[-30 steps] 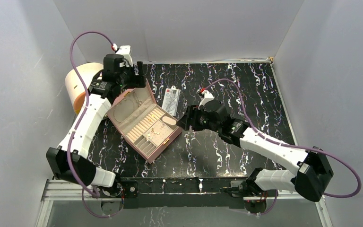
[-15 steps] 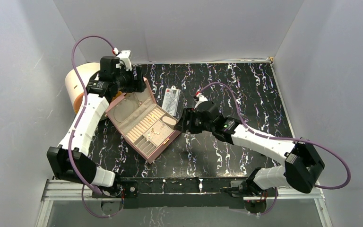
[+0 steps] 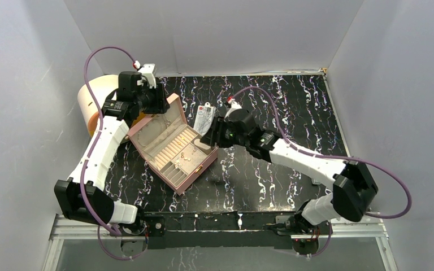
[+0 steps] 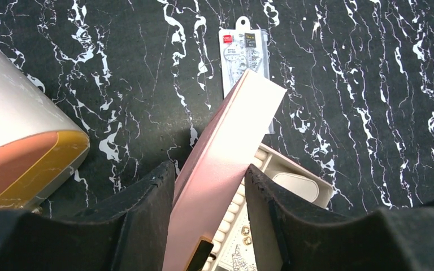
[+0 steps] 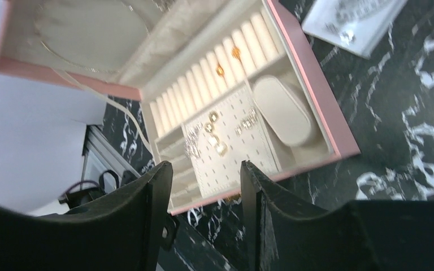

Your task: Organize the mixed jewelry

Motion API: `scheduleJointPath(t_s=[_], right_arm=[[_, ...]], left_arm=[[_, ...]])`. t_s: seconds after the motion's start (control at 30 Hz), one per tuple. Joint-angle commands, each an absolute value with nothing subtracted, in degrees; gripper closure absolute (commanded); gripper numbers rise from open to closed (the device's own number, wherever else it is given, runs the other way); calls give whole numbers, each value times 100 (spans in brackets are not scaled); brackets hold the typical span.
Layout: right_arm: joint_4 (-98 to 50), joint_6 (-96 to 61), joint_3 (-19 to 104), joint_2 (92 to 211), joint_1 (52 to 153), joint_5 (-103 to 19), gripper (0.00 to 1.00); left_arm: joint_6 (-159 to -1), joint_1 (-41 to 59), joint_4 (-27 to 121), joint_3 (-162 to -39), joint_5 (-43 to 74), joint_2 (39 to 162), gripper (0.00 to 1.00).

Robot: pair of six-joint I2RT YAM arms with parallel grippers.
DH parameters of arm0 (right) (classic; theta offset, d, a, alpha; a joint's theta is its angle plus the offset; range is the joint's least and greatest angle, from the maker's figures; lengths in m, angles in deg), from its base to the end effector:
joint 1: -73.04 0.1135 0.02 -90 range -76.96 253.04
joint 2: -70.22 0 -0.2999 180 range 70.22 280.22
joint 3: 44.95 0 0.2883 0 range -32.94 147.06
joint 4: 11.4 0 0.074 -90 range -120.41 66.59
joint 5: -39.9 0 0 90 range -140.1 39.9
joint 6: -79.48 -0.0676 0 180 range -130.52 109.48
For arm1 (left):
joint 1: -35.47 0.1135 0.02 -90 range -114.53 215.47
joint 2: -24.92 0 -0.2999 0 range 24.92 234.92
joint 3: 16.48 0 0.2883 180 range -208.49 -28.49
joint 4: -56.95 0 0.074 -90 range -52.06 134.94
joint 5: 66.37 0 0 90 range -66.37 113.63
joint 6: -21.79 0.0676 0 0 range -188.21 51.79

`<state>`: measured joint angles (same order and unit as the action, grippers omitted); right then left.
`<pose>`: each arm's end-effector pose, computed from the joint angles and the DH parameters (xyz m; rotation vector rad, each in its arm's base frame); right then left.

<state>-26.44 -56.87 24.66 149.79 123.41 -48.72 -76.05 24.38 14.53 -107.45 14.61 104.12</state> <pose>0.2398 0.2921 0.2987 -0.0934 2.1832 1.0578 0.3582 -0.0810 0.3951 0.1552 2.1137 -0.3631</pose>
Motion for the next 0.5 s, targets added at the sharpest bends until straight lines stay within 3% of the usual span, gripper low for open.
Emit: scheduleJointPath(t_s=[0.0, 0.23, 0.47], right_arm=[[-2222, -5629, 3347, 15486, 12330, -4973, 45], [-2564, -5565, 4339, 16333, 12326, -4977, 46], [-2474, -5596, 4510, 16454, 12325, -5204, 45]], left_arm=[[-7683, 2414, 1268, -10493, 1222, 10035, 56], [-7881, 2381, 1304, -10042, 618, 9531, 48], [-8121, 2377, 1625, -9531, -76, 9057, 30]])
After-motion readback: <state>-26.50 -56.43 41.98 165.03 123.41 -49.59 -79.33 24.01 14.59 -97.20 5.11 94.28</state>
